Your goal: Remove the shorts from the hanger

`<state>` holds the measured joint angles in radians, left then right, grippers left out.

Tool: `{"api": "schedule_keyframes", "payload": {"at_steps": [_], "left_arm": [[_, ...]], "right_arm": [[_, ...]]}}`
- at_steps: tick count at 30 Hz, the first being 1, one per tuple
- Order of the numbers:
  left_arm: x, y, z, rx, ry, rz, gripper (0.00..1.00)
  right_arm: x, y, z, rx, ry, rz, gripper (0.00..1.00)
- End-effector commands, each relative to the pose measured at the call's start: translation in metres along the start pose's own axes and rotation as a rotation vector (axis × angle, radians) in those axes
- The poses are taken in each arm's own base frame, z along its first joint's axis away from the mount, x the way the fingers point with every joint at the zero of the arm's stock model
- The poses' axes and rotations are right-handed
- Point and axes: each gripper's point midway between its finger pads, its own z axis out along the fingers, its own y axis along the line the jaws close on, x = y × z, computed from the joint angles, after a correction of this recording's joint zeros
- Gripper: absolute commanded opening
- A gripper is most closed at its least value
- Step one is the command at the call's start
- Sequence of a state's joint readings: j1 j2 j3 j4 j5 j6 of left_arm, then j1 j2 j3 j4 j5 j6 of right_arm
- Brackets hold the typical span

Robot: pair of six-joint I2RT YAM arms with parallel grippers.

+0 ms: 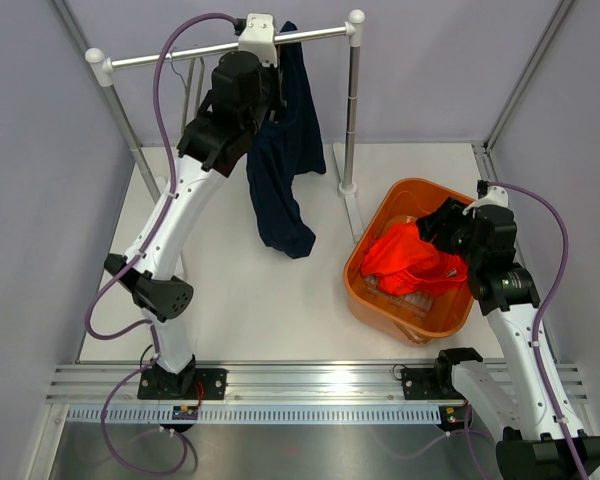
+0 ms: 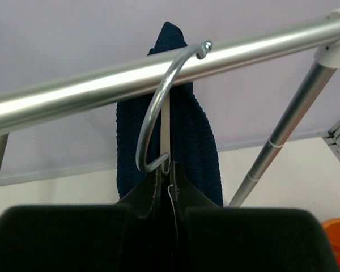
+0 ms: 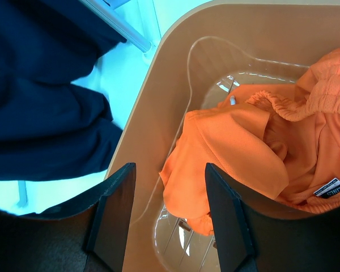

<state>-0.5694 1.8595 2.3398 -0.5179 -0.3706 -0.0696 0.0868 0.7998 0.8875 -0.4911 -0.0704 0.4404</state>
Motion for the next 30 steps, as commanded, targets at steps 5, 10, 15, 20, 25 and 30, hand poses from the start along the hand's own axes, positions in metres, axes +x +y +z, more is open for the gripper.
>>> {"api": "schedule_keyframes", "payload": {"at_steps": [5, 10, 15, 20, 25, 30], "left_arm": [[-0.044, 0.006, -0.053, 0.070, -0.060, -0.033, 0.00], [-0.034, -0.001, -0.075, 0.152, 0.012, -0.026, 0.00], [-0.007, -0.018, -0.104, 0.273, 0.121, -0.005, 0.00], [0.002, -0.023, -0.148, 0.347, 0.153, 0.025, 0.00], [0.030, -0.026, -0.176, 0.397, 0.209, 0.041, 0.00], [0.056, -0.033, -0.192, 0.444, 0.249, 0.037, 0.00]], "right_arm": [[-0.013, 0.006, -0.002, -0.023, -0.041, -0.025, 0.61], [-0.012, 0.016, -0.002, -0.078, -0.028, -0.042, 0.61], [-0.012, 0.040, -0.007, -0.185, 0.000, -0.077, 0.60], [-0.010, 0.080, -0.013, -0.256, 0.017, -0.158, 0.60], [-0.019, 0.125, -0.023, -0.328, 0.014, -0.180, 0.60], [-0.015, 0.165, -0.027, -0.377, 0.034, -0.229, 0.60]]}}
